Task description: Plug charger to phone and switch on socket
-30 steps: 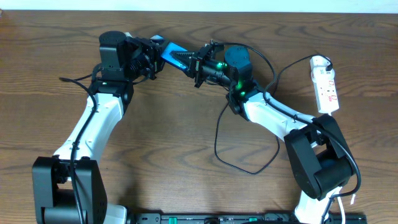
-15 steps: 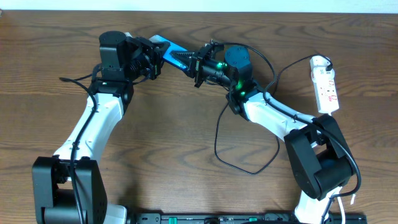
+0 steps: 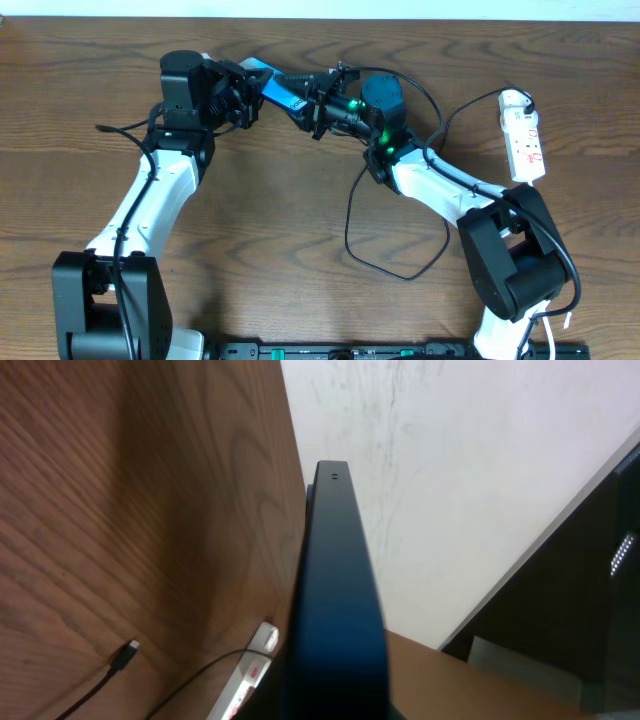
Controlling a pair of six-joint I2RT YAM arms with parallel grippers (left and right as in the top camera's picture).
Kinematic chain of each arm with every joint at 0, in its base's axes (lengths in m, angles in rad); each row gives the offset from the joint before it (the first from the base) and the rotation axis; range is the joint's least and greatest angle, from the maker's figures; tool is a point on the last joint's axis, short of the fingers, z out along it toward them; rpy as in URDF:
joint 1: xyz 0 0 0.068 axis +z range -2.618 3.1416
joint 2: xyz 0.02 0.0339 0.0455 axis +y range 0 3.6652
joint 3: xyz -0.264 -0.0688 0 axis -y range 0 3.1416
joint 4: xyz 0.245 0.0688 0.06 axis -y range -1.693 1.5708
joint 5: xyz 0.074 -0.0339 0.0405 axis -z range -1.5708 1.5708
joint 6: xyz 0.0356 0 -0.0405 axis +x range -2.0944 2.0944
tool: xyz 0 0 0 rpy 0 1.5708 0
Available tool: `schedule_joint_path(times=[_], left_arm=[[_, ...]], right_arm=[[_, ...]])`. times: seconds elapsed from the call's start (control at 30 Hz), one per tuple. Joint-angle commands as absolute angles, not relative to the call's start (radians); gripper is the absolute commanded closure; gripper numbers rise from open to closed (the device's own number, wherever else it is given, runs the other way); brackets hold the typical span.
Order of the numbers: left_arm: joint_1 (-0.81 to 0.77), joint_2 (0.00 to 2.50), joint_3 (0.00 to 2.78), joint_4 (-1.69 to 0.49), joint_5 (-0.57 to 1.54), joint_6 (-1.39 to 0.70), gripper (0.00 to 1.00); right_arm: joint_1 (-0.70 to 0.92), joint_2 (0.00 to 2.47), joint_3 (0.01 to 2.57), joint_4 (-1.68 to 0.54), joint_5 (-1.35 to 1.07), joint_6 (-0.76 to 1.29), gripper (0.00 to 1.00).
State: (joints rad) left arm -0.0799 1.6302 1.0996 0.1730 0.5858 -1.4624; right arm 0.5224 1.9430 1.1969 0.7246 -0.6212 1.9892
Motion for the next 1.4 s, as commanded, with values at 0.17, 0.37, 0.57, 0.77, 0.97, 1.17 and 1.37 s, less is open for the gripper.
schedule_joint_path(times=[0.17, 0.37, 0.57, 0.77, 0.97, 1.17, 1.37], left_arm=[[-0.061, 1.607, 1.102, 0.181, 0.564, -1.437, 0.92], [-0.024, 1.607, 1.102, 0.181, 0.564, -1.433, 0.93], [0.039, 1.607, 1.102, 0.181, 0.567, -1.357, 0.93], [0.112, 1.607, 1.102, 0.182, 0.636, -1.258, 0.92], [0.173, 1.607, 1.102, 0.225, 0.739, -1.132, 0.93], [0.214, 1.607, 1.102, 0.294, 0.828, -1.058, 0.93], [0.226, 1.607, 1.102, 0.299, 0.830, -1.047, 0.92]], right_arm=[[0.524, 1.934, 1.212, 0.727, -0.620, 1.984, 0.41], [0.524, 1.934, 1.212, 0.727, -0.620, 1.964, 0.33], [0.519, 1.934, 1.212, 0.727, -0.620, 1.851, 0.13], [0.495, 1.934, 1.212, 0.727, -0.664, 1.570, 0.01], [0.457, 1.934, 1.212, 0.718, -0.668, 1.347, 0.01], [0.414, 1.934, 1.212, 0.702, -0.694, 1.189, 0.01], [0.386, 1.934, 1.212, 0.577, -0.680, 1.090, 0.01]])
